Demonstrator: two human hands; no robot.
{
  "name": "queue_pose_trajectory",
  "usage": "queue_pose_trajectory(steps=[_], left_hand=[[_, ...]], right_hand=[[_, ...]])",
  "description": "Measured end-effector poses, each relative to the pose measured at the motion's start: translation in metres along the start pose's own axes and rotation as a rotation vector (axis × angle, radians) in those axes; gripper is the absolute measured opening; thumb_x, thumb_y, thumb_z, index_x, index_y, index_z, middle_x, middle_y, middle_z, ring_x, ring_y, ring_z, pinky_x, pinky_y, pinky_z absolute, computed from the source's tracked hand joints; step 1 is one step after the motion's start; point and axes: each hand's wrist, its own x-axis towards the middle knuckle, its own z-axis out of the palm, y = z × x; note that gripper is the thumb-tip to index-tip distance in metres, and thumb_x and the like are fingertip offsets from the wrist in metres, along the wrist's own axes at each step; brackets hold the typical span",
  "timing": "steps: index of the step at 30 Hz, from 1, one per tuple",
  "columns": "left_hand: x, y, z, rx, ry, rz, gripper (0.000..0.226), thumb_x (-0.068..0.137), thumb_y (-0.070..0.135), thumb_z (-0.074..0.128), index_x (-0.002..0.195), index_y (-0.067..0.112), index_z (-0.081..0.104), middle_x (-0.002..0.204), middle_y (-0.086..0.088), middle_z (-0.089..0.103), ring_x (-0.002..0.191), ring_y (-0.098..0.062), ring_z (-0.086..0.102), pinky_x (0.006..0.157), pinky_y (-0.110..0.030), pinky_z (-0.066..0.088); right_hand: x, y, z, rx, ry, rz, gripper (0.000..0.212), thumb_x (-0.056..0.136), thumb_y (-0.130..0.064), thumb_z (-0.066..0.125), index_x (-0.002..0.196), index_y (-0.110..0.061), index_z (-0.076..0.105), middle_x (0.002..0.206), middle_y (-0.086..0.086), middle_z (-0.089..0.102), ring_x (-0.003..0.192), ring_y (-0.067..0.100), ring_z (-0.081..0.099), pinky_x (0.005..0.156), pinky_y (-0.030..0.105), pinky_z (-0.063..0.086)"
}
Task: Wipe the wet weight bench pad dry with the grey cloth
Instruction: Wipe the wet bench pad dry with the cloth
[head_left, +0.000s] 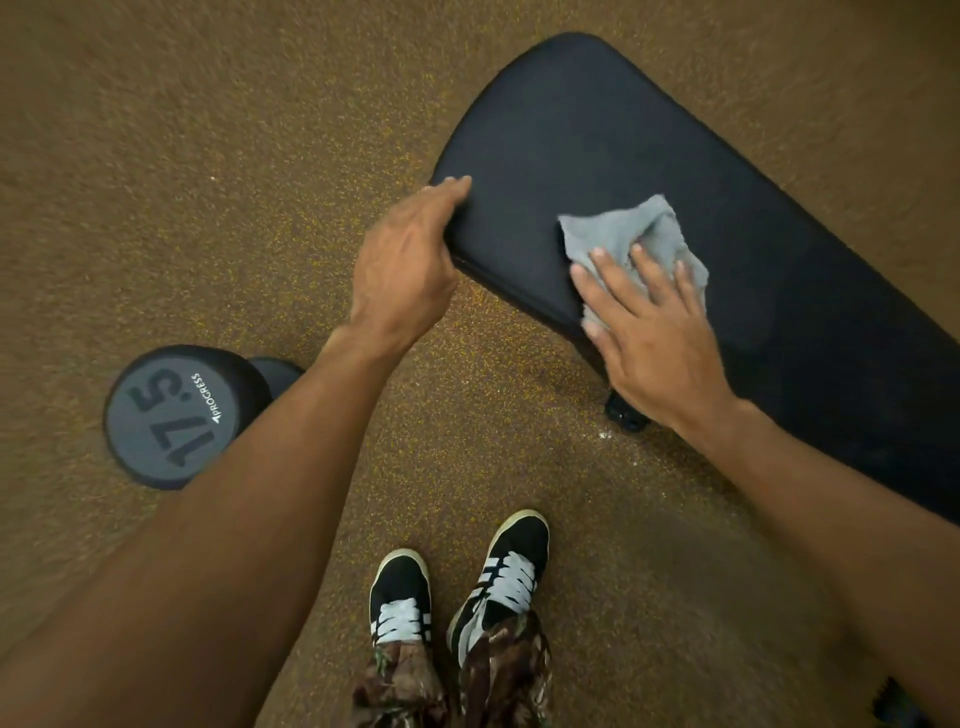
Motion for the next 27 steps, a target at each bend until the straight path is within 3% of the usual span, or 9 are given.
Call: queue_pose_trajectory(steps=[3,6,9,13,15,17,21,25,27], left_hand=[[0.002,-0.011,-0.002,-0.060,0.029,-0.010,0.052,0.099,0.004,0.037,0.148,0.018,0.049,0.142,-0.006,0.060,0.128,-0.025,0.055,0.103,-0.035,0.040],[-0.003,-0.019,0.007,-0.045,0.010,0.078,0.050,0.098,0.005,0.039,0.146,0.014,0.050,0.147,-0.010,0.055,0.137,-0.027,0.050,0.112,-0.044,0.041],[-0.003,-0.026,0.014,0.056,-0.043,0.123,0.049,0.100,0.011,0.040,0.148,0.012,0.047,0.154,-0.012,0.046,0.143,-0.028,0.042,0.115,-0.050,0.037],[-0.007,-0.022,0.014,0.267,-0.062,0.152,0.050,0.104,0.024,0.036,0.153,0.014,0.039,0.161,-0.008,0.036,0.149,-0.028,0.031,0.119,-0.051,0.029],[-0.019,-0.013,0.020,0.353,-0.068,0.226,0.054,0.103,0.032,0.034,0.154,0.013,0.036,0.162,-0.010,0.034,0.150,-0.032,0.028,0.119,-0.052,0.027],[-0.029,-0.007,0.029,0.353,-0.060,0.273,0.055,0.102,0.028,0.038,0.155,0.011,0.035,0.162,-0.011,0.033,0.151,-0.032,0.026,0.119,-0.053,0.028],[-0.027,-0.020,0.026,0.166,-0.011,0.136,0.058,0.096,0.008,0.042,0.154,0.007,0.036,0.161,-0.011,0.035,0.149,-0.026,0.031,0.119,-0.053,0.028],[-0.020,-0.032,0.018,0.076,-0.034,0.138,0.060,0.092,0.004,0.043,0.151,0.008,0.041,0.159,-0.010,0.039,0.139,-0.031,0.047,0.107,-0.057,0.042],[-0.022,-0.030,0.018,0.041,-0.031,0.128,0.059,0.093,0.005,0.039,0.152,0.005,0.039,0.159,-0.014,0.037,0.138,-0.033,0.047,0.105,-0.056,0.044]], right_hand=[[-0.039,0.019,-0.002,0.128,0.009,-0.158,0.058,0.100,-0.044,0.044,0.152,-0.020,0.037,0.156,0.001,0.039,0.143,0.030,0.035,0.116,0.056,0.025],[-0.048,0.042,-0.009,0.132,-0.058,-0.070,0.076,0.091,-0.062,0.042,0.153,-0.021,0.033,0.161,0.004,0.028,0.146,0.036,0.025,0.114,0.064,0.020],[-0.033,0.032,0.000,0.048,-0.077,-0.068,0.059,0.101,-0.050,0.029,0.153,-0.024,0.033,0.162,0.005,0.028,0.148,0.039,0.021,0.111,0.069,0.019],[-0.012,0.025,0.009,0.130,0.028,-0.249,0.049,0.106,-0.027,0.037,0.152,-0.010,0.036,0.158,0.010,0.035,0.148,0.032,0.028,0.112,0.062,0.028],[0.006,0.012,0.004,0.191,0.069,-0.336,0.049,0.107,-0.026,0.041,0.151,-0.007,0.035,0.158,0.010,0.034,0.148,0.027,0.029,0.114,0.056,0.031],[0.031,-0.012,0.001,0.141,0.073,-0.394,0.051,0.106,-0.032,0.044,0.152,-0.012,0.035,0.160,0.007,0.031,0.148,0.028,0.028,0.116,0.054,0.029],[0.050,-0.034,-0.001,0.072,0.057,-0.281,0.066,0.102,-0.051,0.041,0.156,-0.016,0.027,0.164,0.008,0.021,0.151,0.033,0.016,0.117,0.059,0.021],[0.027,-0.015,0.002,0.017,-0.001,-0.152,0.064,0.102,-0.048,0.041,0.156,-0.016,0.027,0.164,0.015,0.014,0.151,0.039,0.012,0.117,0.060,0.021],[0.024,-0.015,0.005,0.008,-0.014,-0.169,0.058,0.103,-0.041,0.043,0.154,-0.015,0.032,0.162,0.018,0.021,0.149,0.042,0.018,0.117,0.060,0.022]])
